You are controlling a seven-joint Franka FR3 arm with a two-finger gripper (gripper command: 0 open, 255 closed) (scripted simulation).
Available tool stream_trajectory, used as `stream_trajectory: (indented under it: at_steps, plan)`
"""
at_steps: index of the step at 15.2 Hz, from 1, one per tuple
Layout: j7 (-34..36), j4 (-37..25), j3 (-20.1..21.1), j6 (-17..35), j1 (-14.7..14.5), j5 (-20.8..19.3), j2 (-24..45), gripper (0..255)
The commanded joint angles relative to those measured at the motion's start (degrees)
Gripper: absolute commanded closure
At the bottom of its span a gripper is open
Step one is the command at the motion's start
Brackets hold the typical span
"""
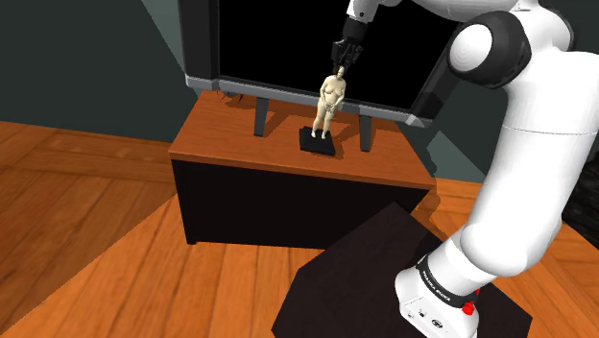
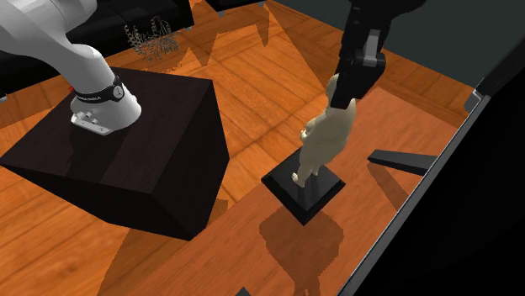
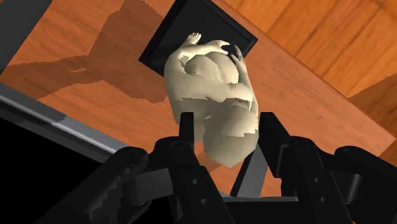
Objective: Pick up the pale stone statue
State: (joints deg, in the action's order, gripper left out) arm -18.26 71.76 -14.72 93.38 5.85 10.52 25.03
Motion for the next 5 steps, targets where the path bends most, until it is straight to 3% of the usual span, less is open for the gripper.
stream_trajectory:
  at_steps: [1, 5]
  plan:
    - [-0.1, -2.3, -0.1, -1.8, 0.4, 0.1, 0.4, 255]
    - [0.1, -4.7, -0.1, -3.7, 0.6, 0.2, 0.9, 255]
